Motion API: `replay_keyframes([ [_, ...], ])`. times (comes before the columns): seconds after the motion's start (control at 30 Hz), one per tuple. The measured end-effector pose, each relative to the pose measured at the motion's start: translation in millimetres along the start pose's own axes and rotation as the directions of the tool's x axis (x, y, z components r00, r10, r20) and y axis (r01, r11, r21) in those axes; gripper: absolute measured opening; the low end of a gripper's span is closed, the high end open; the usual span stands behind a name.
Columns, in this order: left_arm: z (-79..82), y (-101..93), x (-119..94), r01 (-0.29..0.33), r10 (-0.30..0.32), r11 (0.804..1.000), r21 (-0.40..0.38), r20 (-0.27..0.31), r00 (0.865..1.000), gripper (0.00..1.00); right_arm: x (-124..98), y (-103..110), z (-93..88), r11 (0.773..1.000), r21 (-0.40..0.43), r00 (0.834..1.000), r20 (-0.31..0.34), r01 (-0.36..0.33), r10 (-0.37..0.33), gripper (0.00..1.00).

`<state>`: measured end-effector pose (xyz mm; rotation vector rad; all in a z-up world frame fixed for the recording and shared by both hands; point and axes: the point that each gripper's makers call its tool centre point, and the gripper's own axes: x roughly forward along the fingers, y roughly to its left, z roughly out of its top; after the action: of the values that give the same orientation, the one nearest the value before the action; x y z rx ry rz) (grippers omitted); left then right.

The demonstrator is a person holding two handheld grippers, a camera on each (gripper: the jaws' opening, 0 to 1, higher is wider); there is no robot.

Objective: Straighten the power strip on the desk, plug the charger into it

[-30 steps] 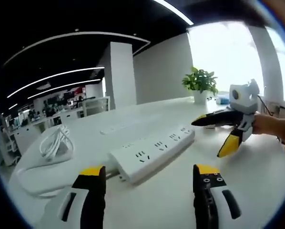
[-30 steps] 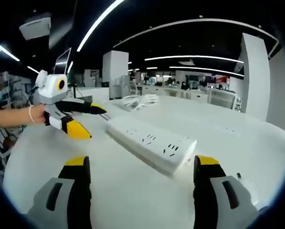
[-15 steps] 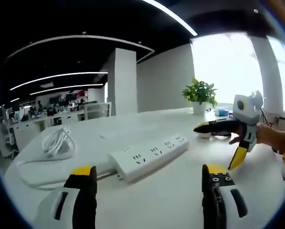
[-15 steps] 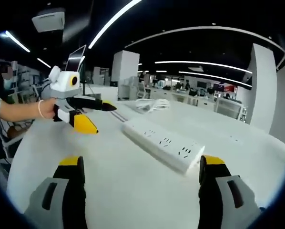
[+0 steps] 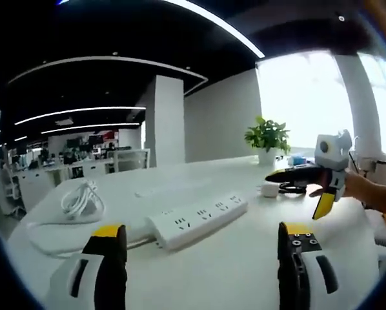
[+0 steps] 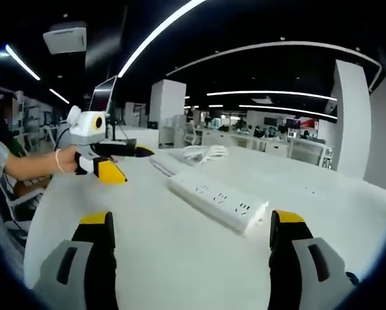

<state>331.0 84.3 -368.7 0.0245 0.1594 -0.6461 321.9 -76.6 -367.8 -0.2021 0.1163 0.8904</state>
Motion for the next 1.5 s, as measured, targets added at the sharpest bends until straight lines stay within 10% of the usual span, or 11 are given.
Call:
replay_keyframes([
  [1.5, -1.8, -26.0, -55.2, -0.005, 0.009, 0.999, -0.049, 0.09, 0.996, 0.97, -80.6, -23.0, -10.2, 0.987, 0.106, 0.988, 0.082, 0.125, -0.133, 0.98],
])
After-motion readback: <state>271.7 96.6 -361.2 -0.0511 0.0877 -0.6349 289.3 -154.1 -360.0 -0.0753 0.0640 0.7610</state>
